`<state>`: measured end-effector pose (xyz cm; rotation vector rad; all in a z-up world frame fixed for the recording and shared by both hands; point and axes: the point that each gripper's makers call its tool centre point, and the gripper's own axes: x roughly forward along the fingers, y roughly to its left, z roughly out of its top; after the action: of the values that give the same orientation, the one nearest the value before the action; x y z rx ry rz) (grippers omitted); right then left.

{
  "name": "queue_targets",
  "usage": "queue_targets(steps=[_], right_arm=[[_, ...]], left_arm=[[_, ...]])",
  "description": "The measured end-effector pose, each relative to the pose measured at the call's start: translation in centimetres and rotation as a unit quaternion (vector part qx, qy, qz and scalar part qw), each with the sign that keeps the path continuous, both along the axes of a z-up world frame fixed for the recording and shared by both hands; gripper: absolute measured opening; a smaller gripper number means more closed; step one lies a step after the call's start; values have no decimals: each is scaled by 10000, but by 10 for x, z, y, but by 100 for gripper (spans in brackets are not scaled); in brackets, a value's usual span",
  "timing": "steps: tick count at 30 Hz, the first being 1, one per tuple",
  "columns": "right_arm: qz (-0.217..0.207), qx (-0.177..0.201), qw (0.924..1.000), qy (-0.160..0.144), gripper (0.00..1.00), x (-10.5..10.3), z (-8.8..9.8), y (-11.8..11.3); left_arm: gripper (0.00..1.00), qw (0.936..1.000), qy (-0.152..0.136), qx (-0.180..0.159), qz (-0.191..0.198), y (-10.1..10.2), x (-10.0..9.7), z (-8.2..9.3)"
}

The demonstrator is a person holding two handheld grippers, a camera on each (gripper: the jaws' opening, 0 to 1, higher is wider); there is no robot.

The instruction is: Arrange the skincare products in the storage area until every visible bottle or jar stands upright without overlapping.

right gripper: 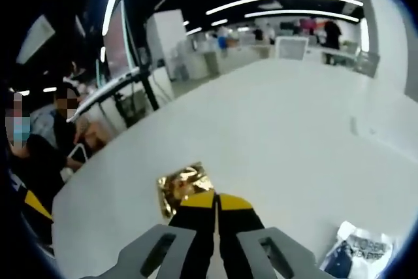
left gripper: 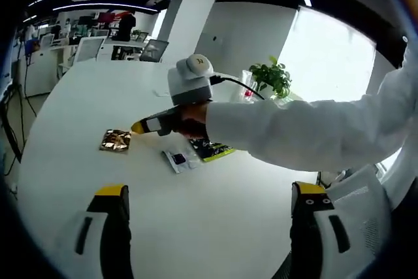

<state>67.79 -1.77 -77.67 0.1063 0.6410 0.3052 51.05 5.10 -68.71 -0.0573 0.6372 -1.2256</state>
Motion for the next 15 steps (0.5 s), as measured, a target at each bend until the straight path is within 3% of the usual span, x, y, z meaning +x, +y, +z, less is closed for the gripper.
queue_targets(steps=[2, 5, 8, 15], right_arm=[[42, 42, 10000, 77, 0, -1, -2, 1], [32, 16, 10000, 62, 0, -3, -1, 1], [67, 14, 9999, 79, 0, 2, -3, -3], [137, -86, 9999, 46, 0, 3, 1, -5]], left_arm=[[98, 9999, 126, -80, 43, 1, 7, 1], [97, 9980, 293, -228, 513, 7, 40, -2], [94, 9966, 228, -206, 767, 9, 66, -9], [89, 9966, 426, 12, 703, -5, 83, -36]])
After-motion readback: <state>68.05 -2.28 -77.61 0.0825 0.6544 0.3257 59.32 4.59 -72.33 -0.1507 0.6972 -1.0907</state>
